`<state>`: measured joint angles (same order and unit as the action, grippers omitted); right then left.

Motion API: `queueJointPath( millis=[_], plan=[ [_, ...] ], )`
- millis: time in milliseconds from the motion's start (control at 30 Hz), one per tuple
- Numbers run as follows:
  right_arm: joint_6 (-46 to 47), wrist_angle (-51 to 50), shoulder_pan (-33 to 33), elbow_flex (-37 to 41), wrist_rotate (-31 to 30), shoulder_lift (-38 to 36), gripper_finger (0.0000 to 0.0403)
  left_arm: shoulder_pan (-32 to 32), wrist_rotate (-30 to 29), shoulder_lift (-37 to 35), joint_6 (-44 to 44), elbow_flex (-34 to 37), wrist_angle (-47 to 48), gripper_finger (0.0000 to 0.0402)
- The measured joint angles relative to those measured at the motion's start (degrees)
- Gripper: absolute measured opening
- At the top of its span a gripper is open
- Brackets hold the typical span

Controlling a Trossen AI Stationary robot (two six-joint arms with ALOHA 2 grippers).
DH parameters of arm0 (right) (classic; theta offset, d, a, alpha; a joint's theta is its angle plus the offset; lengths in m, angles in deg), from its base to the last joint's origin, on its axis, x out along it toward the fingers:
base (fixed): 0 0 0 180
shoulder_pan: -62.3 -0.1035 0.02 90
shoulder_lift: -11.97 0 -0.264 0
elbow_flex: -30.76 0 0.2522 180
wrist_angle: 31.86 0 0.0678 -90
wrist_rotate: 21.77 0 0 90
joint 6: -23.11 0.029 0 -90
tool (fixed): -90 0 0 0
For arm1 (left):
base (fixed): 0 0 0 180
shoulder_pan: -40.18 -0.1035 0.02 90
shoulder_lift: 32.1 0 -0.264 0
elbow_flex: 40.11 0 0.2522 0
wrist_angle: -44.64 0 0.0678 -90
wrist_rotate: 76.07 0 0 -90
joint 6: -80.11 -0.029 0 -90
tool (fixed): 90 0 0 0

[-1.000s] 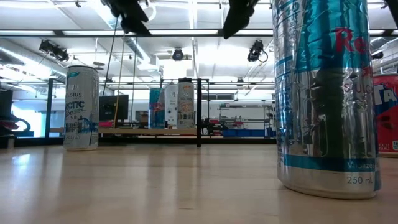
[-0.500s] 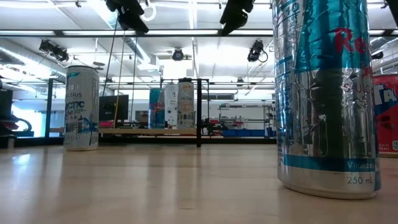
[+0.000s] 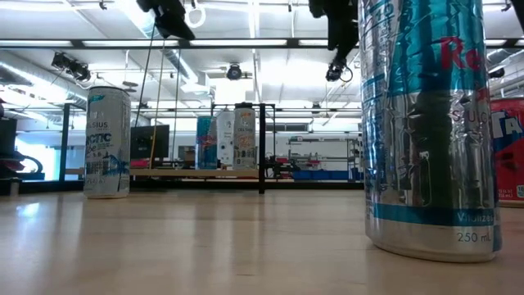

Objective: Place canned beverage on shelf
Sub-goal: Put the top orange soda can on the shelf

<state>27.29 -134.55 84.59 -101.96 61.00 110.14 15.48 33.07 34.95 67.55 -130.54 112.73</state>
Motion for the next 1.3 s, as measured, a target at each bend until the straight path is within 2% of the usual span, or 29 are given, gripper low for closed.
queueJointPath(
  millis=[133, 400, 500, 767, 867, 1100, 1200, 1300],
  plan=[
    [0.4, 0.6, 1.5, 0.0, -5.4, -2.7, 0.0389, 0.6, 0.0, 0.0, -0.5, 0.0, 1.1, 0.0314],
    [2.7, 3.9, 5.7, 2.2, -7.9, -10.7, 0.039, 0.6, 0.0, 0.0, -1.6, 0.0, 1.3, 0.0314],
    [4.3, 6.5, 7.2, 7.8, -9.9, -15.4, 0.039, 0.6, 0.0, 0.0, -1.6, 0.0, 1.3, 0.0314],
    [5.3, 15.7, 10.6, 28.8, -9.8, -28.7, 0.039, 0.6, 0.0, 0.0, -1.6, 0.0, 1.3, 0.0314],
    [5.3, 16.1, 10.9, 33.2, -8.5, -31.0, 0.039, 0.6, 0.0, 0.0, -1.6, 0.0, 1.3, 0.0314],
    [4.8, 14.3, 10.9, 39.7, 0.0, -33.5, 0.039, 0.6, 0.0, 0.0, -1.6, 0.0, 1.2, 0.0314],
    [6.5, 16.1, 10.9, 44.6, -0.6, -36.0, 0.039, 0.6, 0.0, 0.0, -1.5, 0.0, 1.0, 0.0314],
    [11.3, 20.7, 10.9, 50.8, -3.9, -39.1, 0.039, 0.6, 0.0, 0.0, -1.5, 0.0, 1.0, 0.0314]
  ],
)
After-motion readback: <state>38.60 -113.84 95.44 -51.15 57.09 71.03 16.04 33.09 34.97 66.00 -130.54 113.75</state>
